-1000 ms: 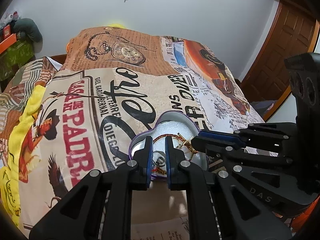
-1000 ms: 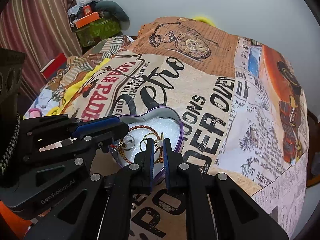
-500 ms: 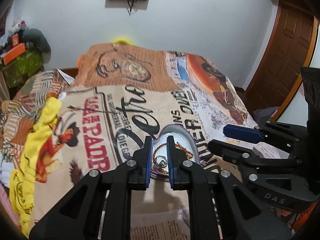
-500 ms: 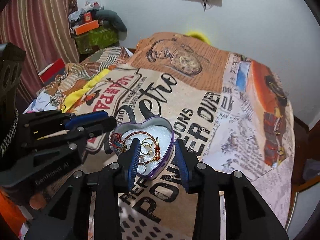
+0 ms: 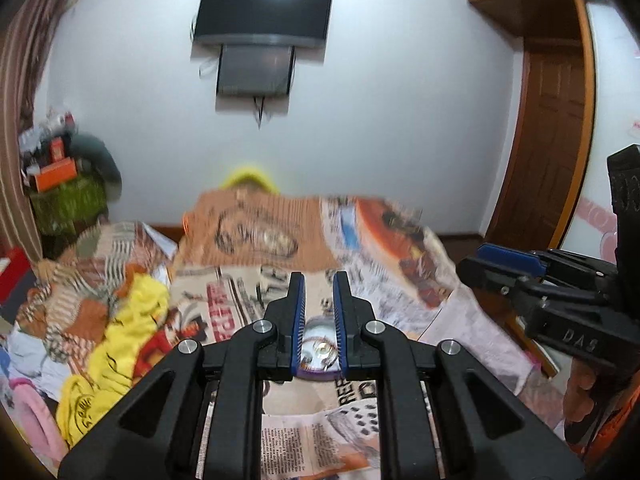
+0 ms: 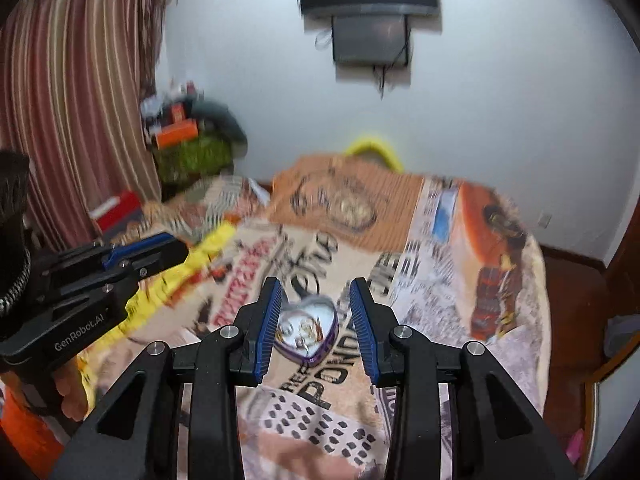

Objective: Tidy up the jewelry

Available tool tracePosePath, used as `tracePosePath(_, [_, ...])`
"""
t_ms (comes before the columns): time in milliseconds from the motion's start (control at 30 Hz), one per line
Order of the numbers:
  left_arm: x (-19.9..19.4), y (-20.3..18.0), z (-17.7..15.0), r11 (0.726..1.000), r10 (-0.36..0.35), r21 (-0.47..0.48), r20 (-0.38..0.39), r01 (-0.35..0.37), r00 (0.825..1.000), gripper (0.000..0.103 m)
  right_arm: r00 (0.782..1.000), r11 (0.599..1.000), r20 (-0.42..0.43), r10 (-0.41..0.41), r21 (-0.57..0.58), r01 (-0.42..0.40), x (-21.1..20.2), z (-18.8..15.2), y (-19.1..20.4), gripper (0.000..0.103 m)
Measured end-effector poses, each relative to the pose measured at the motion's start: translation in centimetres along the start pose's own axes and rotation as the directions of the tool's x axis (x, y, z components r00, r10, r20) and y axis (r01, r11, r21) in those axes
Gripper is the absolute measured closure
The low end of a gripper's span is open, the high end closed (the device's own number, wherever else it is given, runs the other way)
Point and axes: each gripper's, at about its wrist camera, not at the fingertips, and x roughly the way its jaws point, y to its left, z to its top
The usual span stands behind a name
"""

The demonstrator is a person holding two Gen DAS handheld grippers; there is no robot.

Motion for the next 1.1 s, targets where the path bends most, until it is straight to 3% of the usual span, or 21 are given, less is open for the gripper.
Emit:
tracePosePath(67, [-3.3, -0.9, 0.7, 1.000, 0.002, 0.014, 0.073, -0.003, 0.997, 0.089, 0.996, 1.000, 0.085, -0.011, 0.003, 0.011, -3.3, 0.5, 0.6, 0.070])
tracePosePath(267, [-11.3, -3.3, 0.4, 0.997, 0.024, 0.065, 0.263, -0.042, 0.965, 0.064, 0.955, 1.000, 0.295, -0.021, 0.028, 0.013, -11.8, 0.2, 2.6, 0.071])
tracePosePath(333, [-13.2, -3.8, -0.2, 0.996, 0.031, 0.065, 0.298, -0.052, 0.954, 0.057, 0.940, 0.999, 0.339, -0.032, 0.030, 0.023, -13.5, -0.4, 3.4, 0.071])
tracePosePath(400, [-14.5, -4.0, -0.7, 0.997, 0.020, 0.059, 0.316, -0.041, 0.949, 0.042, 0.924, 0.998, 0.378, -0.054, 0.032, 0.045, -14.9, -1.0, 4.3, 0.070])
tracePosePath(500, [-16.1, -4.4, -1.5, 0.997, 0.049, 0.038, 0.343, -0.066, 0.938, 0.021, 0.903, 0.997, 0.422, -0.078, 0.043, 0.066, -16.5, -2.0, 5.2, 0.050])
tracePosePath(567, [-17.0, -4.6, -2.1, 0.995, 0.079, 0.027, 0.363, -0.095, 0.928, 0.008, 0.888, 0.995, 0.448, -0.100, 0.063, 0.080, -17.1, -2.7, 5.6, 0.024])
tracePosePath(600, [-17.3, -4.6, -2.3, 0.994, 0.087, 0.023, 0.368, -0.103, 0.926, 0.005, 0.884, 0.993, 0.454, -0.113, 0.073, 0.089, -17.2, -2.9, 5.6, 0.020])
tracePosePath(767, [-18.3, -5.0, -2.9, 0.993, 0.093, 0.029, 0.361, -0.110, 0.928, 0.004, 0.885, 0.986, 0.436, -0.165, 0.100, 0.135, -17.5, -3.8, 6.1, 0.001])
tracePosePath(900, [-18.7, -5.2, -3.3, 0.993, 0.094, 0.029, 0.360, -0.111, 0.928, 0.004, 0.883, 0.981, 0.429, -0.191, 0.074, 0.177, -17.6, -3.9, 6.7, 0.000])
tracePosePath(1100, [-18.9, -5.5, -3.7, 0.993, 0.097, 0.035, 0.352, -0.116, 0.931, 0.004, 0.889, 0.982, 0.416, -0.190, 0.086, 0.170, -18.3, -4.7, 5.8, 0.000])
